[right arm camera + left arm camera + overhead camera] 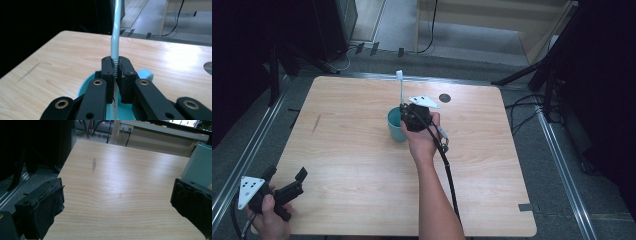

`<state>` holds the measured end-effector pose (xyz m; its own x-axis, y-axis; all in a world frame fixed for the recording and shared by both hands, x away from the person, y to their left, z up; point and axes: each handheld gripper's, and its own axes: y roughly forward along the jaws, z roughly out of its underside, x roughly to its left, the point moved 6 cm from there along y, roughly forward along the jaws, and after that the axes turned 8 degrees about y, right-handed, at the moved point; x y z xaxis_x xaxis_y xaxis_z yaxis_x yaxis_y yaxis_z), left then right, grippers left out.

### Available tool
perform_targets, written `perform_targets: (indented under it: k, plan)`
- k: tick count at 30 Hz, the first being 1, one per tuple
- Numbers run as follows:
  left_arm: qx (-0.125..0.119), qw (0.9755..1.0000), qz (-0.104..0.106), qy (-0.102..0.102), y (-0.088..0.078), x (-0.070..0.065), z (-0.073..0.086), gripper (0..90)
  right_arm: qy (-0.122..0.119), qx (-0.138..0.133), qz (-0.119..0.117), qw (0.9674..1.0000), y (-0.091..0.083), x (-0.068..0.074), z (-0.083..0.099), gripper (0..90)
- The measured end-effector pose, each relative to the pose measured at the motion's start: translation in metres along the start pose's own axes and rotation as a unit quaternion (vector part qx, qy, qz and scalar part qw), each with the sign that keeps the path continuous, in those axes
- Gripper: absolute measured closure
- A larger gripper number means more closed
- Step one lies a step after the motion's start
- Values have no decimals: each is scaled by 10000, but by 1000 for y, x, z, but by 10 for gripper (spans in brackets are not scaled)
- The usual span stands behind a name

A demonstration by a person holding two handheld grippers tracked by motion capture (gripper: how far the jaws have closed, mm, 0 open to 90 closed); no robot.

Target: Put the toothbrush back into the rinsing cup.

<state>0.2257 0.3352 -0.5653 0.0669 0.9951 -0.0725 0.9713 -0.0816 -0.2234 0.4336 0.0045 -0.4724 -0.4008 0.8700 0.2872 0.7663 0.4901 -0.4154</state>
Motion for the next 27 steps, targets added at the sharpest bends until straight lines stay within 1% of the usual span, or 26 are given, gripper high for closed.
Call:
perform_targets:
  k: [4,5,6,7,8,9,11,14,19,22,27]
  plan:
    - [-7,10000,-5,-14,0,0,0,0,7,62,35,10000,2,-1,5,849]
    - [-8,10000,-7,-15,0,0,0,0,-51,176,71,9998,4,-3,8,849]
    - [0,10000,-15,6,0,0,0,0,-60,242,85,9997,5,-3,10,848]
    - [0,10000,-15,6,0,0,0,0,-60,242,85,9997,5,-3,10,848]
    - [1,10000,-20,8,0,0,0,0,-31,427,107,9990,8,-5,14,847]
    - [-2,10000,-19,-1,0,0,0,0,-31,427,107,9990,8,-5,14,847]
    - [0,10000,-22,5,0,0,0,0,-40,564,178,9982,10,-8,18,847]
    - [-2,10000,-20,3,0,0,0,0,20,686,222,9974,13,-10,21,847]
    - [-14,10000,-24,-16,0,0,0,0,67,749,245,9969,14,-11,22,843]
    - [-15,10000,-24,-13,0,1,0,0,70,799,301,9963,15,-14,23,840]
    - [-24,10000,-23,-24,0,1,0,0,98,770,273,9966,13,-16,21,822]
